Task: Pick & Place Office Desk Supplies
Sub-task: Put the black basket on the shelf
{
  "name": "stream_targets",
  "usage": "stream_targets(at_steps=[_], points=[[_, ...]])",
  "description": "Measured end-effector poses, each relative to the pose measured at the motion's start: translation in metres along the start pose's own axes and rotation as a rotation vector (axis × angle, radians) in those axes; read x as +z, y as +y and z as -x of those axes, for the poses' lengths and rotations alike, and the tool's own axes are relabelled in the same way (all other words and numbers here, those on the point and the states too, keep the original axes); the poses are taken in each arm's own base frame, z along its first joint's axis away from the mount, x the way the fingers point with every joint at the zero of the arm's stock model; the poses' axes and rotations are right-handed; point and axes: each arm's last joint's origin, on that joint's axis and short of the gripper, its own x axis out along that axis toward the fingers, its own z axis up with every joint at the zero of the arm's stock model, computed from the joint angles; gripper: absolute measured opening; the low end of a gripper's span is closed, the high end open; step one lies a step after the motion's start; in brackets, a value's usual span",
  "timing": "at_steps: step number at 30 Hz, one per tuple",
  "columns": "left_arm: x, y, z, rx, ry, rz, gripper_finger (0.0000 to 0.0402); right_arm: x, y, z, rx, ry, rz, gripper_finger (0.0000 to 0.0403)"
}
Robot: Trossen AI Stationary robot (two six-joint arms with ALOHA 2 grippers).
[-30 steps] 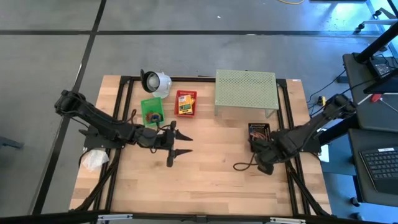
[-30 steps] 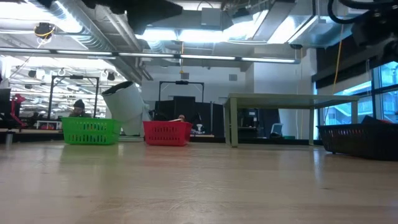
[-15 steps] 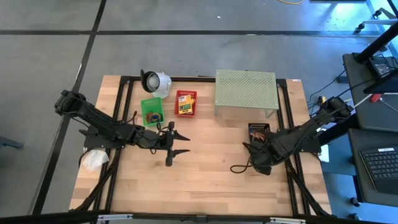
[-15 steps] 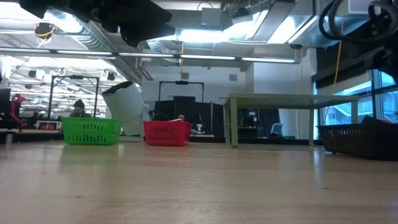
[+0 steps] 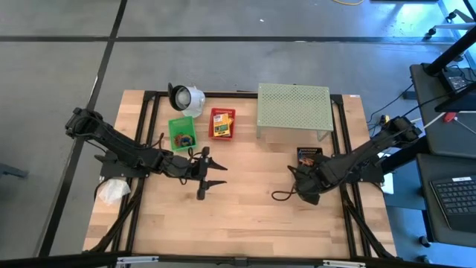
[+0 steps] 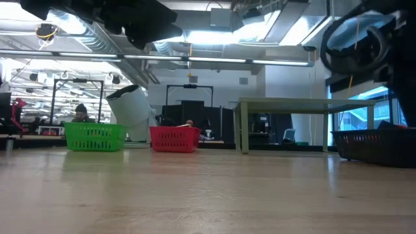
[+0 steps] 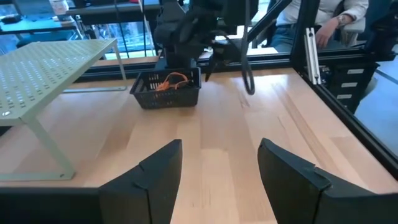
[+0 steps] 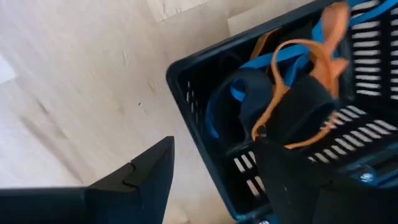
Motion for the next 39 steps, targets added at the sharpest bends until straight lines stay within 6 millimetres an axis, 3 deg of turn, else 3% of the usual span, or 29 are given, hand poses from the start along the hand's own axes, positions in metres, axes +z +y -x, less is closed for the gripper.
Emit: stream_targets(at_steps=[6, 13, 17, 35, 39], points=[[0.000, 0.000, 0.000, -0.001, 0.004, -0.001, 0.0203, -0.001, -0.001, -0.011, 0.001, -0.010, -0.012, 0.0224], [-0.001, 0.000, 0.000, -0.001, 0.004, -0.001, 0.0203, -0.007, -0.003, -0.036, 0.058, 0.020, -0.028, 0.0224], [-0.001, 0.000, 0.000, -0.001, 0.004, 0.000, 0.0203, -0.005, -0.003, -0.039, 0.078, -0.002, -0.042, 0.0213], [-0.001, -0.001, 0.000, -0.004, 0.004, -0.001, 0.0203, 0.003, -0.013, -0.052, 0.124, 0.015, -0.118, 0.0015], [-0.001, -0.001, 0.000, -0.004, 0.007, -0.002, 0.0203, 0.003, -0.012, -0.052, 0.131, 0.010, -0.132, 0.0009]])
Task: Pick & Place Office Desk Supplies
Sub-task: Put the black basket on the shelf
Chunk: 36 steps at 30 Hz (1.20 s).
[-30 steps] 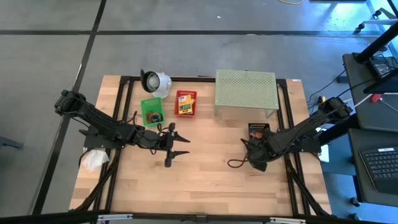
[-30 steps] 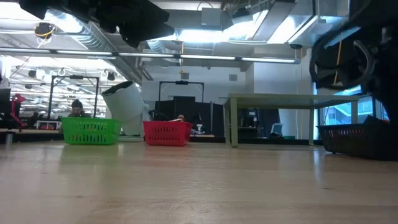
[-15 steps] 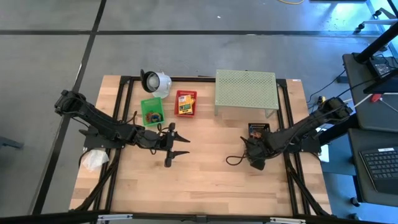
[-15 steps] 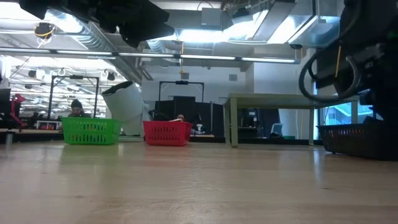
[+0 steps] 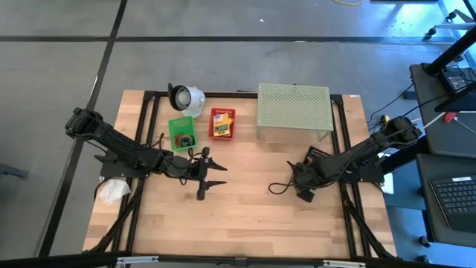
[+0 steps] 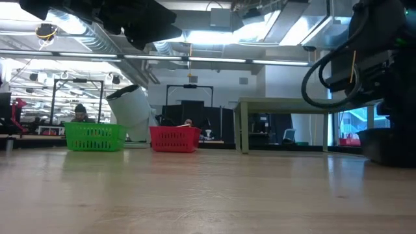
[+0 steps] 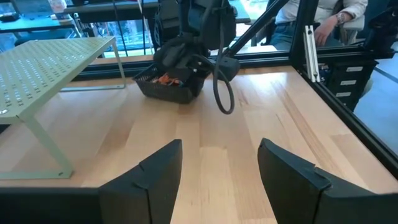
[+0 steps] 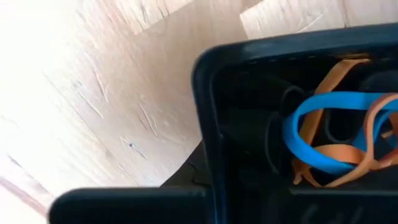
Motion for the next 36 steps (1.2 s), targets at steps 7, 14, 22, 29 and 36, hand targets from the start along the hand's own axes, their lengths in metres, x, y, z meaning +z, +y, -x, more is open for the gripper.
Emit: stream_targets(at_steps=[7, 14, 22, 29, 36], points=[[-0.001, 0.000, 0.000, 0.000, 0.009, 0.015, 0.0203, 0.006, 0.008, 0.014, 0.029, -0.018, -0.087, 0.0004], [-0.003, 0.000, 0.000, 0.000, 0.028, 0.032, 0.0203, 0.011, 0.025, 0.047, 0.038, -0.064, -0.028, 0.0002], [-0.003, 0.000, 0.000, 0.000, 0.028, 0.034, 0.0203, 0.008, 0.037, 0.087, 0.009, -0.084, -0.013, 0.0001], [-0.003, 0.000, 0.000, 0.000, 0.028, 0.029, 0.0203, 0.008, 0.033, 0.131, -0.088, -0.116, 0.017, 0.0001], [-0.003, -0.001, 0.000, -0.044, 0.031, 0.017, 0.0203, 0.010, 0.028, 0.165, -0.148, -0.181, 0.148, 0.0001]])
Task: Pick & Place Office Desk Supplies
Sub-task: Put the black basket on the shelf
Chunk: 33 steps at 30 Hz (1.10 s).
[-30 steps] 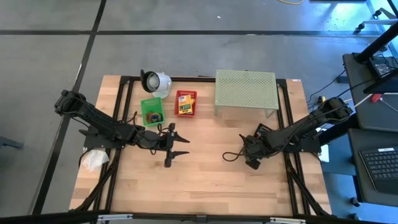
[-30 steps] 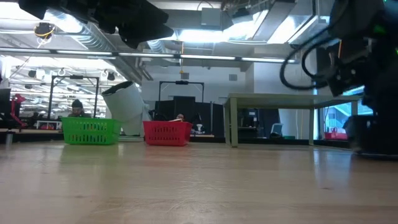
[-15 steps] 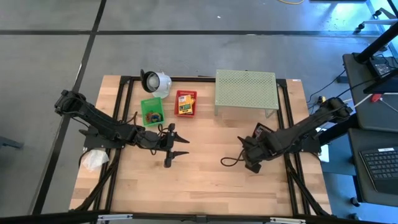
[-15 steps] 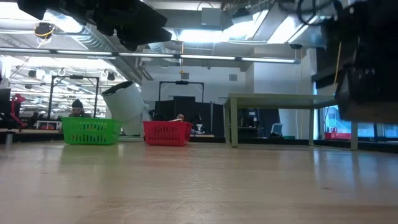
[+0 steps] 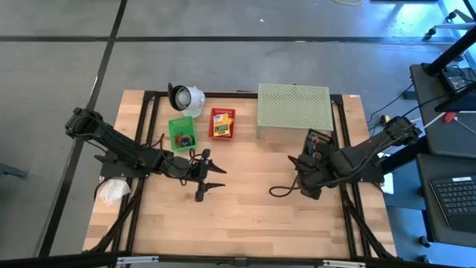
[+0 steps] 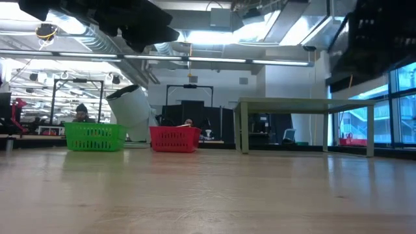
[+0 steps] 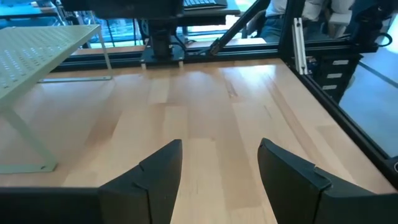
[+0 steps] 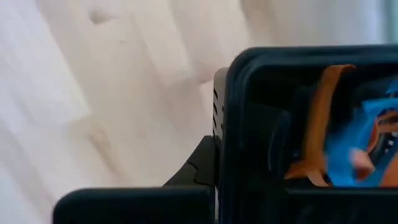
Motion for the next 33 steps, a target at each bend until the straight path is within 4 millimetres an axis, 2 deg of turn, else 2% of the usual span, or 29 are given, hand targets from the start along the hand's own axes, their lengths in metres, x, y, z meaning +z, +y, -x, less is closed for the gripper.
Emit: stream_targets(at_steps=[4, 11, 27, 33], points=[[0.000, 0.000, 0.000, -0.001, 0.000, -0.017, 0.0203, 0.006, -0.014, 0.000, -0.081, 0.020, 0.097, 0.0001], [0.000, 0.000, 0.000, -0.002, 0.000, -0.042, 0.0203, 0.026, -0.041, -0.016, -0.129, 0.083, 0.201, 0.0001], [0.000, -0.001, 0.000, -0.029, 0.004, -0.054, 0.0203, 0.055, -0.116, -0.036, -0.171, 0.192, 0.202, 0.0001], [-0.002, 0.000, 0.000, -0.028, 0.023, -0.059, 0.0203, 0.056, -0.149, -0.033, -0.110, 0.122, 0.135, 0.0001]])
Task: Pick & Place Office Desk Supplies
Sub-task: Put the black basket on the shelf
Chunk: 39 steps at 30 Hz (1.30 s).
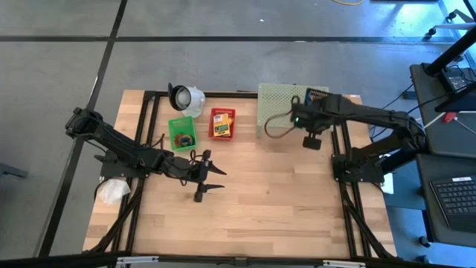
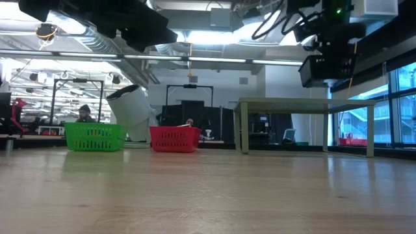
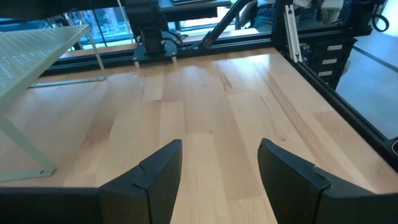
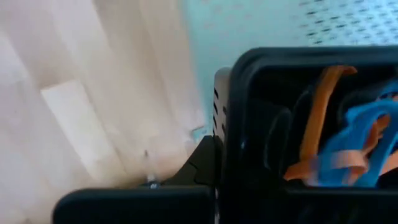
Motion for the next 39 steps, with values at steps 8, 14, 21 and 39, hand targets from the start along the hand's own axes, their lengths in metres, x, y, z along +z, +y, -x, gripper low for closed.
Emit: stream_targets(at_steps=[8, 14, 21, 39], points=[[0.000, 0.000, 0.000, 0.001, 0.004, -0.007, 0.0203, -0.009, -0.029, 0.000, 0.081, -0.056, -0.051, 0.0001], [-0.002, 0.000, 0.000, 0.001, 0.018, -0.030, 0.0203, -0.009, -0.041, -0.004, 0.120, -0.080, -0.046, 0.0000], [-0.002, 0.000, 0.000, 0.001, 0.021, -0.027, 0.0203, -0.011, -0.054, -0.009, 0.168, -0.091, -0.061, 0.0000], [-0.002, -0.001, 0.000, -0.026, 0.022, 0.006, 0.0203, -0.018, -0.055, -0.053, 0.204, -0.029, -0.062, 0.0000]])
